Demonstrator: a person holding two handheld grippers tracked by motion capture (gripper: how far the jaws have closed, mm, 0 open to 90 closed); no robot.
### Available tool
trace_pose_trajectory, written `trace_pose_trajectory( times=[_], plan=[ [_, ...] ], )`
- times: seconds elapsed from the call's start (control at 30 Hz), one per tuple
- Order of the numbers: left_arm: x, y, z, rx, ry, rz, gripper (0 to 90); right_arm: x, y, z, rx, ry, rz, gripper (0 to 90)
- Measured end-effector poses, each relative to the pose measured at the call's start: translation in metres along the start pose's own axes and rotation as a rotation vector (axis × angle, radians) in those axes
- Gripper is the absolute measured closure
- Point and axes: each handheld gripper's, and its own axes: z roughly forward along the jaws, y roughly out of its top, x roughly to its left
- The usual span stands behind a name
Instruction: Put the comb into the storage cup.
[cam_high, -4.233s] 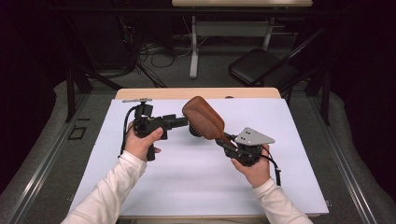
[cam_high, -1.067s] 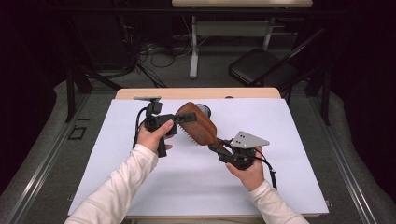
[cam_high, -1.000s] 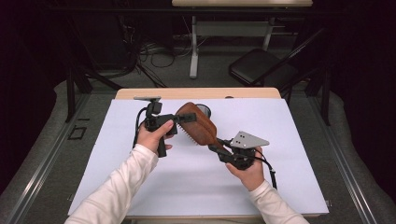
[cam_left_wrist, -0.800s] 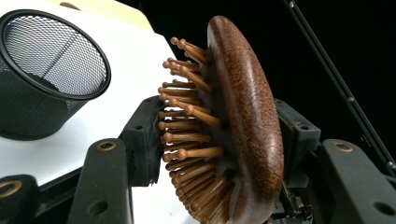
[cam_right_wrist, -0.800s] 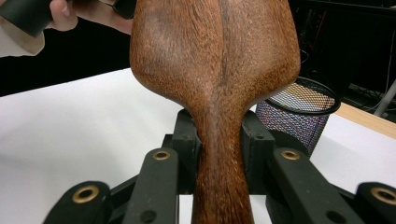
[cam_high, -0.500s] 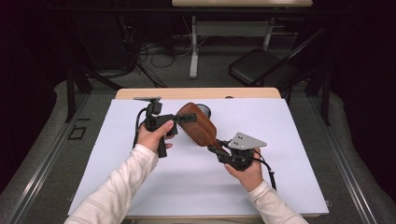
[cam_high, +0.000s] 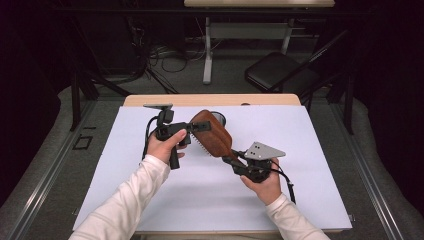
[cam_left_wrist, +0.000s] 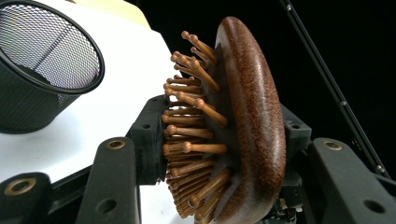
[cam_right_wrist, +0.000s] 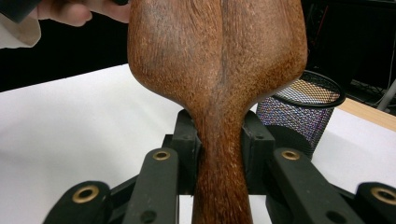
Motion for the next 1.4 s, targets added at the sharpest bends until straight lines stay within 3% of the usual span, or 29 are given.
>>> trace_pose_trajectory(
  times=[1.2, 1.4],
  plan=[
    [0.0053, 0.003, 0.0048, 0.024, 0.011, -0.042, 49.7, -0.0023, -0.0009, 0.001, 0.016, -0.004, 0.024, 69.9],
    [0.0071, 0.0037, 0.007, 0.027, 0.015, -0.066, 49.9, -0.0028, -0.0013, 0.0016, 0.026, -0.006, 0.035, 68.6]
  ],
)
